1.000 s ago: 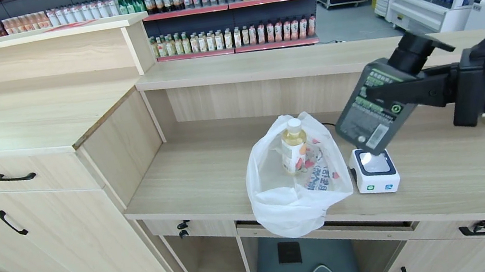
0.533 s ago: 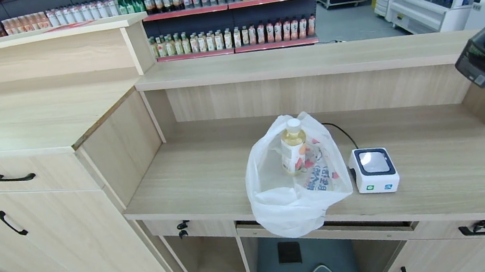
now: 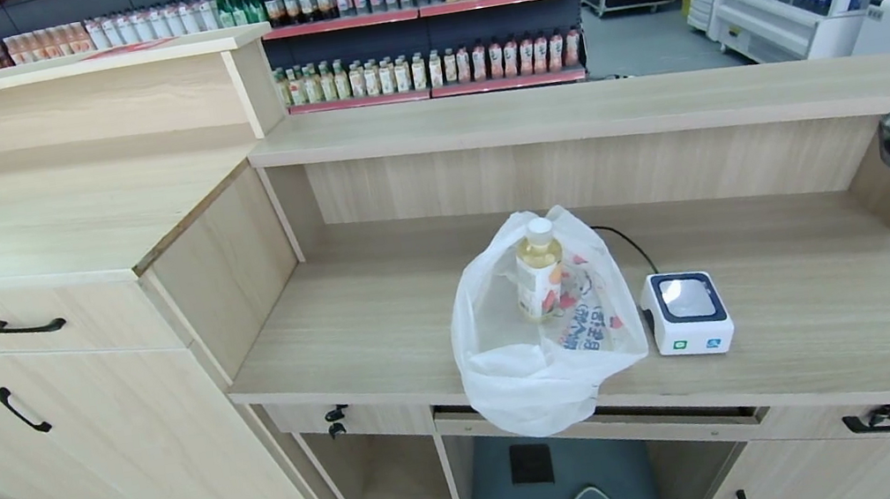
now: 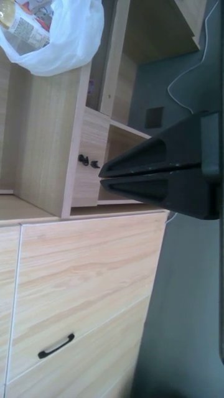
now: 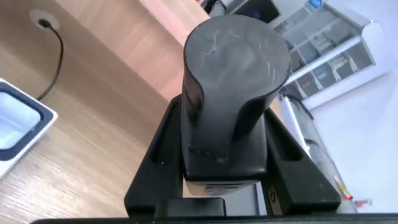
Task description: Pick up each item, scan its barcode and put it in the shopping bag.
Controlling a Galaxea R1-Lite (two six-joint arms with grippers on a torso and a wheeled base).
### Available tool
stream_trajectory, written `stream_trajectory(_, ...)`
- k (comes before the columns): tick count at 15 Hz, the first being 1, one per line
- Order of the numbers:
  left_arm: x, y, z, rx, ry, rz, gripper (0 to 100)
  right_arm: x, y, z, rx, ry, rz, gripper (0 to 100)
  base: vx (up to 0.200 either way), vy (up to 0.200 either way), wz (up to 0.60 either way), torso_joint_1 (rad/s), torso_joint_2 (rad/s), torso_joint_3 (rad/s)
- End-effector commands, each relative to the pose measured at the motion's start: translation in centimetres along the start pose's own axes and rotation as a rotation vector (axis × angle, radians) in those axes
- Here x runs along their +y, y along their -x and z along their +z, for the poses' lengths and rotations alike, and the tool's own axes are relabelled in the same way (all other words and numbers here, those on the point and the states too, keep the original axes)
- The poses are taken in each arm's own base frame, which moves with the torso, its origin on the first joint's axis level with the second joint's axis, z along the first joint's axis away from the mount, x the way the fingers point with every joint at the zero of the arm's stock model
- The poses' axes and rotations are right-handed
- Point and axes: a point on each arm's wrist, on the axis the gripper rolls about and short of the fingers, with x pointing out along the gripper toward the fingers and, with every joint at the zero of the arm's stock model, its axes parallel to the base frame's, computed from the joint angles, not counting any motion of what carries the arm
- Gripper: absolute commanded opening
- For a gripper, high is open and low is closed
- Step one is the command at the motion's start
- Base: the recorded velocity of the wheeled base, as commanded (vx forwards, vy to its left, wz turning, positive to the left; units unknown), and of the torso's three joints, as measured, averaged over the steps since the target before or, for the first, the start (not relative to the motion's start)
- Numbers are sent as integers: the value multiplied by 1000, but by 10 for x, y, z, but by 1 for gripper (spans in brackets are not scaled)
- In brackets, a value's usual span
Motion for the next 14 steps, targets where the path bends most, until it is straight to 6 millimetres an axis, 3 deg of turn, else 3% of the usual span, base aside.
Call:
stream_trajectory(1,0,0,0,0,0,2,0,8,-7,-11,33,-7,34,0,0,0,600,2,7,2)
stream_trajectory(4,0,0,0,0,0,2,0,19,-13,-39,54,132,153,0,0,0,200,-1,1,-1)
stream_trajectory(8,0,0,0,0,0,2,0,35,-25,-68,-159,353,349,0,0,0,0,0,0,0)
stream_trajectory(11,0,0,0,0,0,2,0,41,-39,-82,-209,397,374,0,0,0,0,0,0,0)
stream_trajectory(14,0,0,0,0,0,2,0,46,-37,-96,-221,430,411,0,0,0,0,0,0,0)
